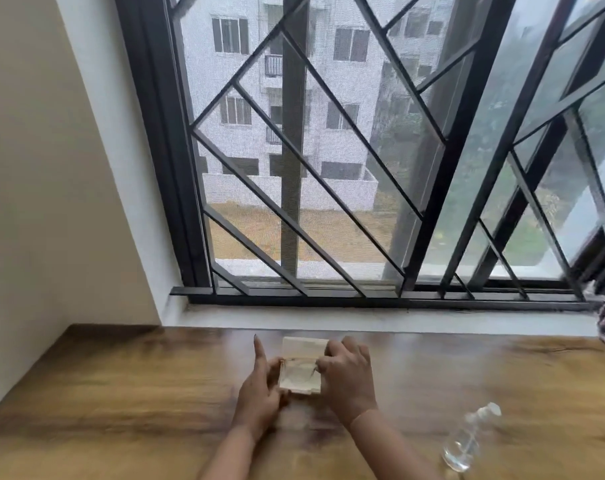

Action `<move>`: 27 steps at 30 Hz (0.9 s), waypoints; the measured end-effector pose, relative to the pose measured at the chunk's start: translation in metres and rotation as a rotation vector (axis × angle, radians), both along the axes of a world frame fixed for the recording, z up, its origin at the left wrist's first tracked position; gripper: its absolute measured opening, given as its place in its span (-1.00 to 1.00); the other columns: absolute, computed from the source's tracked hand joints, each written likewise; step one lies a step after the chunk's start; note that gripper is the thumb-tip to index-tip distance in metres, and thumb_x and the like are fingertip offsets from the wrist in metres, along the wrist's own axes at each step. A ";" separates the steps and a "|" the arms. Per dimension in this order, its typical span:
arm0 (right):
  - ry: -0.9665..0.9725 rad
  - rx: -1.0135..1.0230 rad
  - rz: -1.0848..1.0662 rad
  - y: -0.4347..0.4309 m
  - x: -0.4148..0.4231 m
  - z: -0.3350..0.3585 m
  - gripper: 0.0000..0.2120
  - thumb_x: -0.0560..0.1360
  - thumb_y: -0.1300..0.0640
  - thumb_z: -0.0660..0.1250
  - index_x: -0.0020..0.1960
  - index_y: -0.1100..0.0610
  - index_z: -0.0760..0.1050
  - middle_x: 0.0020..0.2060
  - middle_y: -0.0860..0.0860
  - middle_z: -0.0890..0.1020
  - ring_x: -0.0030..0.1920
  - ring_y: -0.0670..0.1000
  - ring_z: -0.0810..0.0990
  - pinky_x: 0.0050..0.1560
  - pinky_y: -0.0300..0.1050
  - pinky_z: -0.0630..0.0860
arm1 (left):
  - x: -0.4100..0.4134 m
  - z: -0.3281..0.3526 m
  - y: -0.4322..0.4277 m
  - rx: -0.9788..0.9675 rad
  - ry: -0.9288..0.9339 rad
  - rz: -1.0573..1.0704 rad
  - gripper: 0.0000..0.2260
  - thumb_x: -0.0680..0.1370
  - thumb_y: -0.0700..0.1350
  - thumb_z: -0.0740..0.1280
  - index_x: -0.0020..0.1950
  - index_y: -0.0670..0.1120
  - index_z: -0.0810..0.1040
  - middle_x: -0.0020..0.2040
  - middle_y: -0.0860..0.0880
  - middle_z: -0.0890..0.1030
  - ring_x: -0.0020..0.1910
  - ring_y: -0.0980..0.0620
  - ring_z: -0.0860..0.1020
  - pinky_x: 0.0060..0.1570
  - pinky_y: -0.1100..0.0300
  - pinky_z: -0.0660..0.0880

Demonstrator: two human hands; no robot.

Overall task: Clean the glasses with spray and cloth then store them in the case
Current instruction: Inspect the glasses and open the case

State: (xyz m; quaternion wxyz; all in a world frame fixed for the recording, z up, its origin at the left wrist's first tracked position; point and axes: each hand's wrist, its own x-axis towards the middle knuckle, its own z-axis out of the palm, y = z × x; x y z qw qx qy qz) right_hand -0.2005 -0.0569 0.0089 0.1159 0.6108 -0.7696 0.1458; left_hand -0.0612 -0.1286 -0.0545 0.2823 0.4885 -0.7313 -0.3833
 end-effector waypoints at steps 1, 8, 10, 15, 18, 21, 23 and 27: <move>0.004 0.016 0.001 -0.003 0.000 -0.001 -0.84 -0.04 0.16 0.53 -0.50 0.02 0.60 -0.50 -0.12 0.49 -0.36 0.01 0.52 -0.32 -0.15 0.44 | 0.000 0.000 0.000 0.000 -0.006 -0.001 -0.08 0.40 -0.35 0.34 0.40 0.05 -0.32 0.23 0.09 0.55 0.07 0.31 0.38 -0.17 0.75 0.09; -0.006 0.073 -0.009 -0.007 -0.001 -0.015 -0.84 -0.03 0.14 0.54 -0.49 0.01 0.61 -0.50 -0.14 0.48 -0.35 0.00 0.50 -0.29 -0.15 0.44 | 0.000 -0.001 -0.002 -0.006 -0.020 -0.010 -0.07 0.39 -0.34 0.36 0.40 0.03 -0.32 0.22 0.14 0.55 0.03 0.42 0.34 -0.16 0.78 0.06; -0.015 0.081 -0.015 -0.006 -0.001 -0.015 -0.84 -0.03 0.14 0.54 -0.49 0.00 0.61 -0.51 -0.14 0.47 -0.36 -0.01 0.50 -0.29 -0.16 0.45 | 0.000 -0.001 -0.002 -0.003 -0.016 -0.009 -0.06 0.39 -0.33 0.37 0.40 0.01 -0.32 0.23 0.13 0.54 0.06 0.36 0.37 -0.14 0.78 0.06; -0.017 0.110 -0.039 -0.007 0.001 -0.013 -0.83 -0.08 0.14 0.53 -0.53 -0.01 0.59 -0.54 -0.13 0.48 -0.37 -0.01 0.52 -0.32 -0.13 0.51 | -0.001 0.004 0.000 0.001 0.004 -0.013 -0.06 0.37 -0.35 0.38 0.40 0.01 -0.29 0.20 0.13 0.55 0.06 0.33 0.40 -0.15 0.78 0.08; -0.020 0.104 -0.054 -0.006 0.001 -0.012 -0.84 -0.07 0.17 0.51 -0.54 0.01 0.59 -0.54 -0.12 0.49 -0.37 0.00 0.53 -0.31 -0.12 0.52 | 0.000 0.004 0.001 0.008 0.014 -0.019 -0.06 0.37 -0.36 0.37 0.40 0.02 -0.29 0.16 0.17 0.51 0.08 0.32 0.41 -0.15 0.78 0.08; -0.021 0.079 -0.068 -0.004 0.000 -0.011 -0.85 -0.06 0.21 0.48 -0.52 0.04 0.59 -0.51 -0.10 0.50 -0.37 0.03 0.53 -0.33 -0.10 0.50 | 0.000 0.004 0.001 0.007 0.011 -0.018 -0.06 0.38 -0.36 0.37 0.40 0.05 -0.29 0.12 0.25 0.45 0.07 0.35 0.39 -0.17 0.78 0.09; -0.014 0.071 -0.072 -0.004 -0.001 -0.010 -0.84 -0.08 0.22 0.46 -0.52 0.05 0.59 -0.51 -0.09 0.51 -0.38 0.05 0.53 -0.34 -0.11 0.48 | 0.000 0.004 0.001 0.012 0.015 -0.015 -0.06 0.38 -0.36 0.37 0.40 0.06 -0.29 0.13 0.24 0.46 0.08 0.35 0.39 -0.18 0.78 0.09; 0.029 0.080 -0.043 -0.005 0.000 -0.009 -0.83 -0.12 0.19 0.47 -0.54 0.06 0.57 -0.52 -0.10 0.51 -0.39 0.04 0.52 -0.32 -0.13 0.49 | 0.000 0.003 0.000 0.035 0.013 -0.016 -0.07 0.39 -0.37 0.35 0.40 0.02 -0.30 0.22 0.12 0.53 0.09 0.33 0.41 -0.15 0.79 0.07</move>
